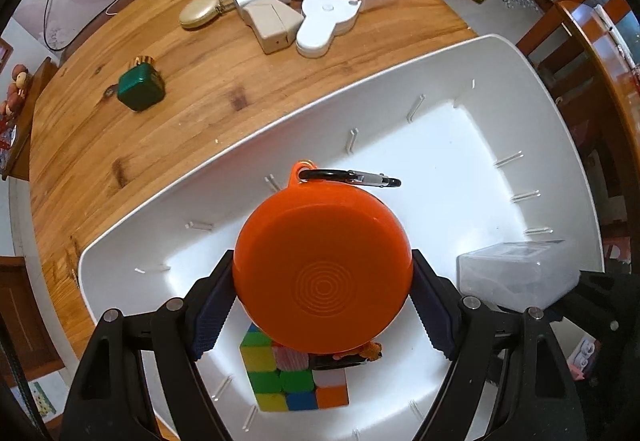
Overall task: Organize rigid objects
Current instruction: 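Carry the orange case and black charger over the white tray with both tools, then release the orange case and black charger in the tray, lift both tools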
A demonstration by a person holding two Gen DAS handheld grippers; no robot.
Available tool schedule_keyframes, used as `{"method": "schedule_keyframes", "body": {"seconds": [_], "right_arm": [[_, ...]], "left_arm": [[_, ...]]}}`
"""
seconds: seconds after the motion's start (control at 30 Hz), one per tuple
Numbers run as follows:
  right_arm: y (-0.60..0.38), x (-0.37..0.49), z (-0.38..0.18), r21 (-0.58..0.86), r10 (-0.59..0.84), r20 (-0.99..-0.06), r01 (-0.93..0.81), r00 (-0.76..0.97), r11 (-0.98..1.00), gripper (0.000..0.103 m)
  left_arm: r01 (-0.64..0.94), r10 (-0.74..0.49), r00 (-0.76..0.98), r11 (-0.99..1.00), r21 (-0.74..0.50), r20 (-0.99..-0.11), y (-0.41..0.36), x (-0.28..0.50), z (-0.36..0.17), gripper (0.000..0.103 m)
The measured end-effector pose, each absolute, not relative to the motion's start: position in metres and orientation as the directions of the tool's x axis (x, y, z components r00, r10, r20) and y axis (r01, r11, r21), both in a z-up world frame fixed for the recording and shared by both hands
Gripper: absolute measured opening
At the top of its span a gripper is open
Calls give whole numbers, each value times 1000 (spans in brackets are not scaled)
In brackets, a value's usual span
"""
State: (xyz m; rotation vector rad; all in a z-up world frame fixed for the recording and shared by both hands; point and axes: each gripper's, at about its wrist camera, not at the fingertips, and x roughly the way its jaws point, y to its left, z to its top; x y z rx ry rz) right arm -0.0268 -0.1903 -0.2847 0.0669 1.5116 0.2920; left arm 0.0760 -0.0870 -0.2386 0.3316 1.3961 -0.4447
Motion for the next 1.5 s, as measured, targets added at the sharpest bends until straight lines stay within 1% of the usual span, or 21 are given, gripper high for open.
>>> {"method": "schedule_keyframes", "body": {"seconds": [0.17,0.43,0.53,0.57,0.63,0.67,0.8,1.13,1.5], "right_arm": [[-190,-28,-290,226,232,-972,-141,26,964,48],[-192,-27,-291,228,233,-972,-135,22,964,48],[-193,-27,-291,228,233,-972,-135,23,964,52],[-196,-28,-289,229,234,-972,-136,25,964,52],[-195,-31,-284,228,235,-972,-140,29,963,53],[-197,-31,-283,228,235,-972,-143,30,963,53],[-185,-36,-283,226,234,-972,-156,37,962,53],[-169,-44,-266,198,219,-972,-216,79,956,53],[-176,-35,-220,180,224,-961,-248,161,952,53]], "left_arm": [[490,-70,98,872,-13,-993,-95,77,-251,83],[457,-26,34,890,-8,-999,-94,77,-268,83],[456,-21,30,890,-5,-999,-92,72,-267,85],[458,-25,42,889,-3,-999,-92,71,-265,90],[466,-42,65,885,-6,-997,-93,68,-257,97],[471,-49,76,882,-7,-996,-93,66,-253,98],[477,-46,113,879,14,-993,-93,63,-239,98],[440,-66,162,898,12,-984,-74,51,-200,98],[397,-131,273,918,-12,-953,-63,55,-138,98]]}}
